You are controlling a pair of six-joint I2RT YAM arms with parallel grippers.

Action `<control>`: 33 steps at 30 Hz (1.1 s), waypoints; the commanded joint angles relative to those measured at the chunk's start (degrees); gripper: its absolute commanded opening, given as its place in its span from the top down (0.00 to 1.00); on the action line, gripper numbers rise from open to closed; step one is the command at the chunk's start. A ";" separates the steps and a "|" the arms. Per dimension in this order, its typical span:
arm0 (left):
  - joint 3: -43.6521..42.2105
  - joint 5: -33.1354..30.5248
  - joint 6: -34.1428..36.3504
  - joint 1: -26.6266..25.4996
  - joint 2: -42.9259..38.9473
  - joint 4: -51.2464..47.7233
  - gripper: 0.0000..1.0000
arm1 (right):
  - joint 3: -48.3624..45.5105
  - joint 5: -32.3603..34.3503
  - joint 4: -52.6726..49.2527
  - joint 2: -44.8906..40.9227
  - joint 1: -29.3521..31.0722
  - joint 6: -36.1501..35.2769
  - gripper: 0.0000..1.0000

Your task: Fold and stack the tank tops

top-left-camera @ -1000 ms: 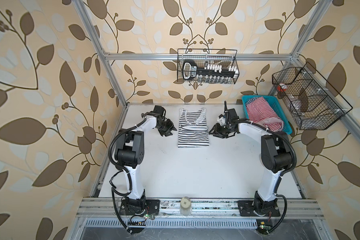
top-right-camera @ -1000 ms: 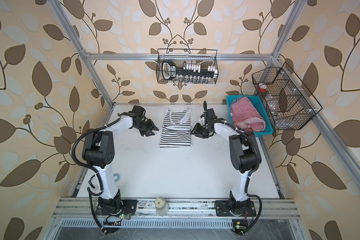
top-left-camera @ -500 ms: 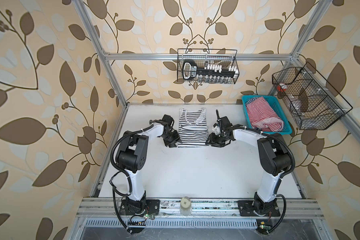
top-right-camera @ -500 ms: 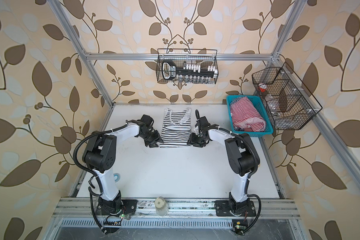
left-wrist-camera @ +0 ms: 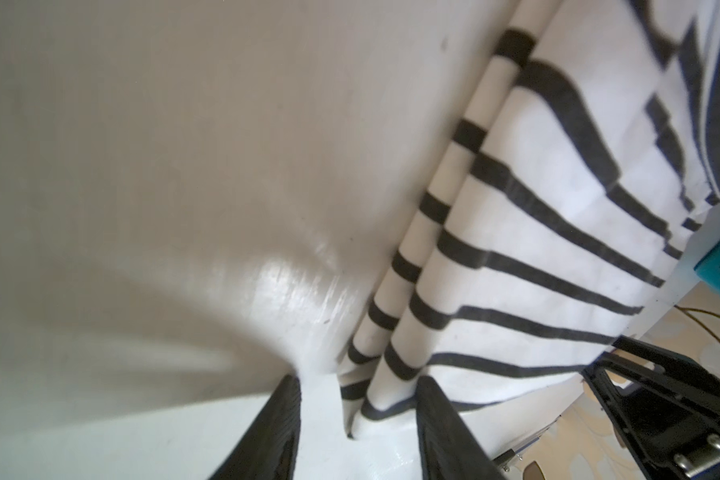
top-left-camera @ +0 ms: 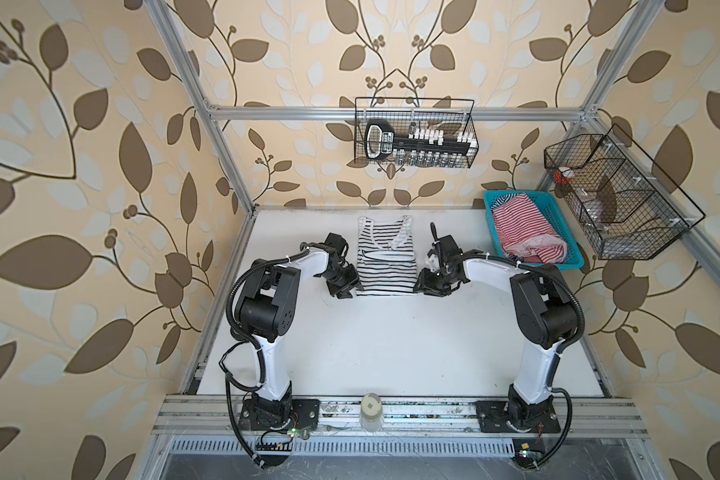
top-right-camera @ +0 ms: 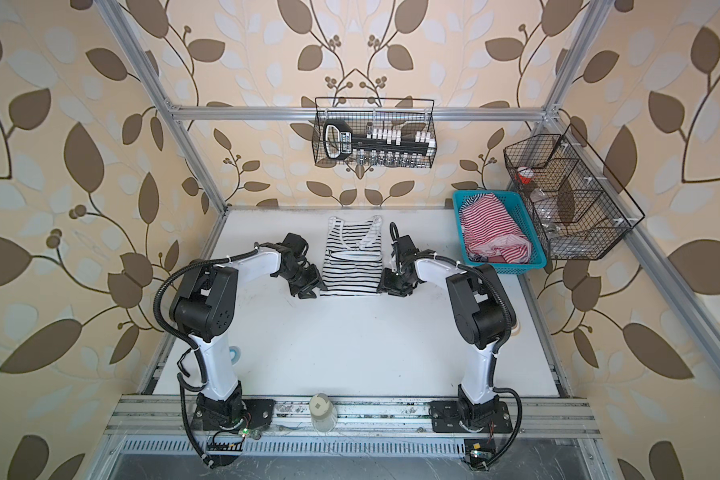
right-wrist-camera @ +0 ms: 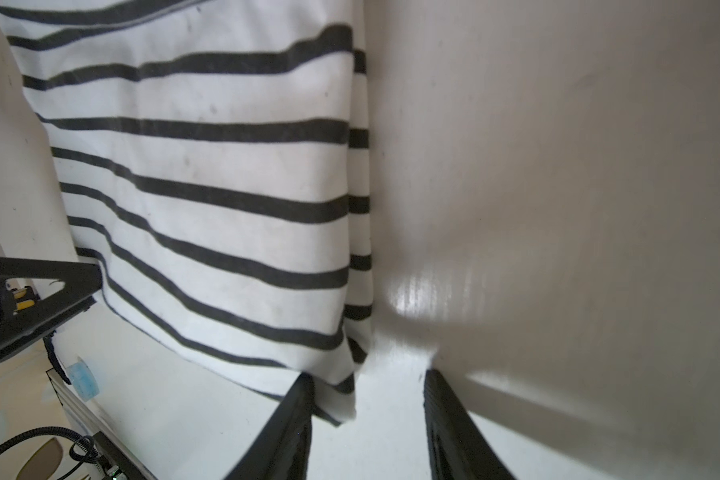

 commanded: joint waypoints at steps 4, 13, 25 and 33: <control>-2.55 0.24 -0.18 -0.38 0.75 0.32 0.53 | -3.17 -1.13 1.36 3.14 1.35 1.46 0.58; -3.78 1.29 -0.62 -0.91 1.83 1.57 0.65 | -4.30 -1.73 2.79 3.74 1.74 2.13 0.79; -11.73 0.00 -0.83 -2.76 -4.91 2.03 1.00 | -12.23 -0.91 5.90 -4.96 3.25 3.55 1.00; -21.60 -2.66 -3.02 -7.35 -15.65 2.10 1.00 | -24.01 1.67 8.95 -16.88 9.01 7.71 1.00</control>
